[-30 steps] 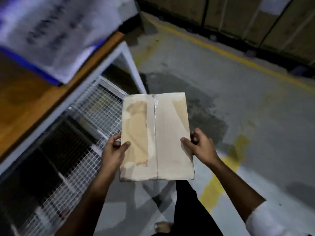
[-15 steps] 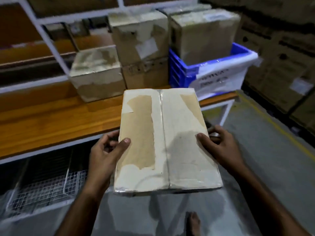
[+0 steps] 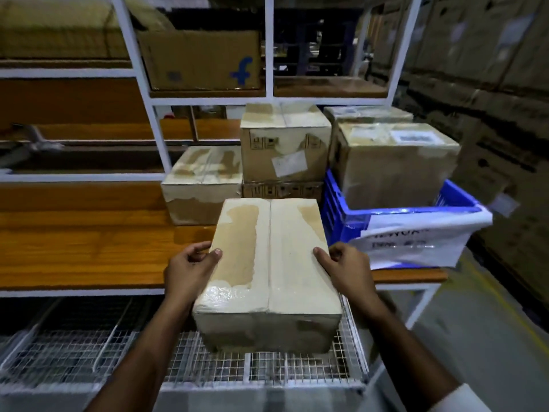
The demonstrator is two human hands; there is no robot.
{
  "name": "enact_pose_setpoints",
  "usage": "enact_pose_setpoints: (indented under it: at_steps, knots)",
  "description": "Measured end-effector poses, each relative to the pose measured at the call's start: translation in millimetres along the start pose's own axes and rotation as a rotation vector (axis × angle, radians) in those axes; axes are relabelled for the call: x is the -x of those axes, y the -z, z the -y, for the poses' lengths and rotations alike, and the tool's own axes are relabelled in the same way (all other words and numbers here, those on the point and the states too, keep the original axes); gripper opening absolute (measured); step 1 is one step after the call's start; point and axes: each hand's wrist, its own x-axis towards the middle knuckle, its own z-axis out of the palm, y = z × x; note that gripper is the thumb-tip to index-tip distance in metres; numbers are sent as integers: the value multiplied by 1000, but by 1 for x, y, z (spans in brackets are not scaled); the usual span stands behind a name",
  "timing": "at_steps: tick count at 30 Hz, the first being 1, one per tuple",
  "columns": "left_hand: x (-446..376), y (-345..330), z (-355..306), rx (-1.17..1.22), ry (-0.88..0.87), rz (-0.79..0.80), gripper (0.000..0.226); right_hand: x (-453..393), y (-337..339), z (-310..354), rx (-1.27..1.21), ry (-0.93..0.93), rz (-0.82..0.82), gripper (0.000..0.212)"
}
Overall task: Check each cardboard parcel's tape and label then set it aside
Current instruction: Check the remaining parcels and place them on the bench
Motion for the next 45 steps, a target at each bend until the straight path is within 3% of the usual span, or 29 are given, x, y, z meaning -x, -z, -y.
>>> enact_pose_setpoints:
  at_steps: [7,10,13,17,21,23,33,45]
  knots:
    - [-46,-25,-10,-167,-52,-35,31,-41,1,18,83,-7,-35,27]
    - [-61,-29,-10,-250,-106,-9,32,-47,-6,22,280,91,-133,26]
    - [-71,-31,-11,-303,-175,9,36,-51,-15,27,525,322,-201,9]
    - [-88,-35,-11,-541,-395,-21,32,-73,-27,29,600,546,-47,7]
    - [-109,-52,-15,-789,-709,54,21,-101,-38,35,498,571,132,26]
    - [-121,-65,-19,-836,-781,142,25,-115,-46,41,487,542,190,37]
    - [-169,-128,-40,-1080,-798,462,53,-175,-91,52,657,464,280,56]
    - [-175,-144,-42,-1150,-778,443,53,-187,-95,55,714,453,305,57]
